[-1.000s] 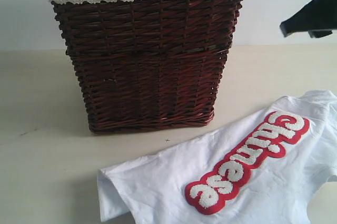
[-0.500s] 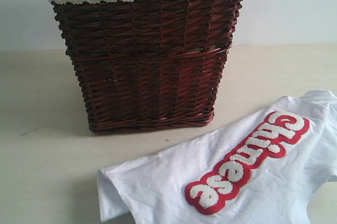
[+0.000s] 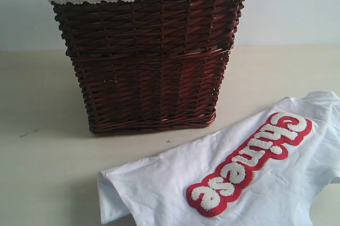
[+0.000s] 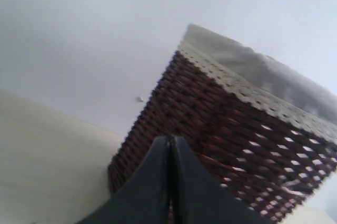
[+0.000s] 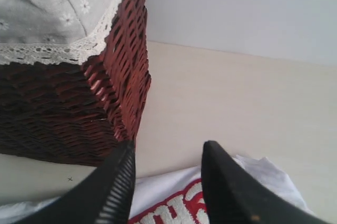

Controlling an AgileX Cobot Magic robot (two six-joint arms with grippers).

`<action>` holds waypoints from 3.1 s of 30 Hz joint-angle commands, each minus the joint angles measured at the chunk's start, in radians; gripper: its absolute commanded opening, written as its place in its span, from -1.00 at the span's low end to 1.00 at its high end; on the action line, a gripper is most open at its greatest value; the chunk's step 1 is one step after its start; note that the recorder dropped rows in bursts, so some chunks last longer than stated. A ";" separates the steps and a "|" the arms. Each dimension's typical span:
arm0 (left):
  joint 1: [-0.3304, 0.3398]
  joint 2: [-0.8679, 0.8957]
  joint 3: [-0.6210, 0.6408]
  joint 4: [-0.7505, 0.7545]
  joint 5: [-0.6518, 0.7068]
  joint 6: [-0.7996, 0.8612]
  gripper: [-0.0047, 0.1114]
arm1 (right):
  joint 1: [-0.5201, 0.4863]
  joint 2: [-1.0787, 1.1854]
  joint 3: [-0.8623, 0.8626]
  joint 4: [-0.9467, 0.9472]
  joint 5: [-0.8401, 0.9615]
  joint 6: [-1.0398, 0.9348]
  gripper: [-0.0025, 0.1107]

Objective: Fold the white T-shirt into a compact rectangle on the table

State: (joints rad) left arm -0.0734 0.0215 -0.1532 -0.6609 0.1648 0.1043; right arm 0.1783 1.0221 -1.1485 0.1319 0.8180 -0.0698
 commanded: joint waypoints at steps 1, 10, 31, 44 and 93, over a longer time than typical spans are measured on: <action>-0.104 0.144 -0.141 -0.287 0.154 0.382 -0.92 | -0.005 -0.008 0.005 0.086 -0.019 -0.065 -0.25; -0.199 0.764 -0.252 -0.809 0.445 1.149 -0.20 | -0.005 -0.008 0.005 0.125 0.027 -0.116 -0.25; -0.199 1.318 -0.196 -1.083 0.509 1.824 -0.20 | 0.701 0.267 0.458 0.239 -0.246 -0.184 -0.17; -0.194 1.312 -0.196 -1.083 0.299 1.772 -0.20 | 0.962 0.773 0.114 -0.381 -0.235 0.413 -0.16; -0.483 1.730 -0.532 -0.904 0.629 1.994 0.23 | 0.974 0.218 0.114 -0.759 0.403 0.378 -0.96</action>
State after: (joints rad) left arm -0.5325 1.7477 -0.6690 -1.6556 0.8140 2.0939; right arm 1.1504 1.2492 -1.0309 -0.5963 1.2160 0.3317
